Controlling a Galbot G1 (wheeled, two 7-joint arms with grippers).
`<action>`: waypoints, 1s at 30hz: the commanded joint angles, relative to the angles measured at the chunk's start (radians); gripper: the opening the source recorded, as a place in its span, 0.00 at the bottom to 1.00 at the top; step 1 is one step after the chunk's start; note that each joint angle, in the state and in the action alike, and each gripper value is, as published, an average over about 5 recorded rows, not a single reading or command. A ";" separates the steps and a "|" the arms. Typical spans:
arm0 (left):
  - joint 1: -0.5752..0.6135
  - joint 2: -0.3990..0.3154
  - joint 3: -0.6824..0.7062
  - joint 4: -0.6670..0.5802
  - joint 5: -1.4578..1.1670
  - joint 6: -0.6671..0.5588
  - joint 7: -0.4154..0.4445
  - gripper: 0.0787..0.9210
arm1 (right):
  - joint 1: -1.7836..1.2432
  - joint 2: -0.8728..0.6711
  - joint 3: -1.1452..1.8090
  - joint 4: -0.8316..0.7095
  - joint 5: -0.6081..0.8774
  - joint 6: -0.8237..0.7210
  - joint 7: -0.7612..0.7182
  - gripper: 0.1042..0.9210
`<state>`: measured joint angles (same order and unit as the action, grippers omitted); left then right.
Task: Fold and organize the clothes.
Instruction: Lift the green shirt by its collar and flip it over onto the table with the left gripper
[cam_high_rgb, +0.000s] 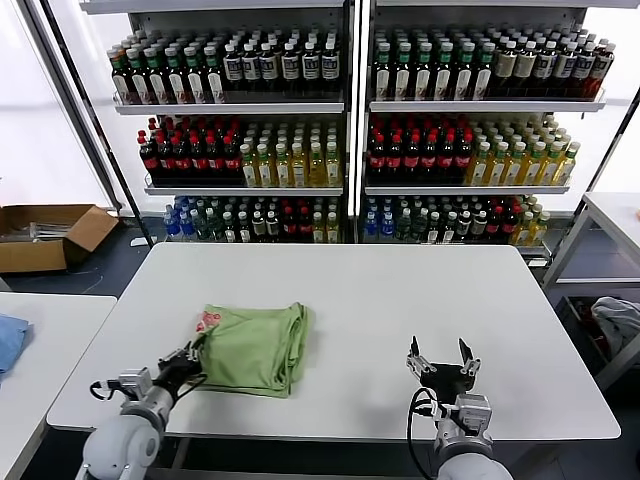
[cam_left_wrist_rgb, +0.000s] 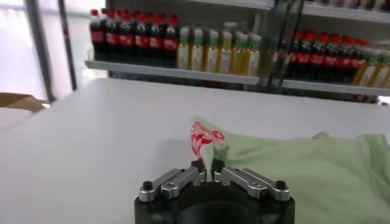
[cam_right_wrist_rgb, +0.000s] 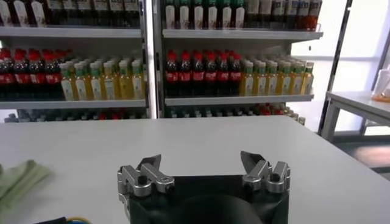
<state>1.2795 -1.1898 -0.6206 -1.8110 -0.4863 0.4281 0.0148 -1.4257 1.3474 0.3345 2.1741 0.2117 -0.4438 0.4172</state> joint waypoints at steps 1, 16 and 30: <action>0.004 0.248 -0.296 0.041 -0.112 -0.014 -0.010 0.05 | 0.019 -0.009 -0.004 -0.009 0.011 0.001 0.000 0.88; -0.025 0.275 -0.173 -0.082 -0.029 0.020 -0.017 0.05 | -0.007 -0.012 0.015 0.006 0.019 0.003 0.004 0.88; -0.113 -0.027 0.522 -0.231 0.149 0.087 -0.081 0.05 | -0.149 0.058 0.083 0.070 -0.058 0.032 0.005 0.88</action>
<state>1.2328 -1.0207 -0.5895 -1.9627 -0.4581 0.4774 -0.0369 -1.4905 1.3680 0.3886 2.2129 0.1951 -0.4226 0.4223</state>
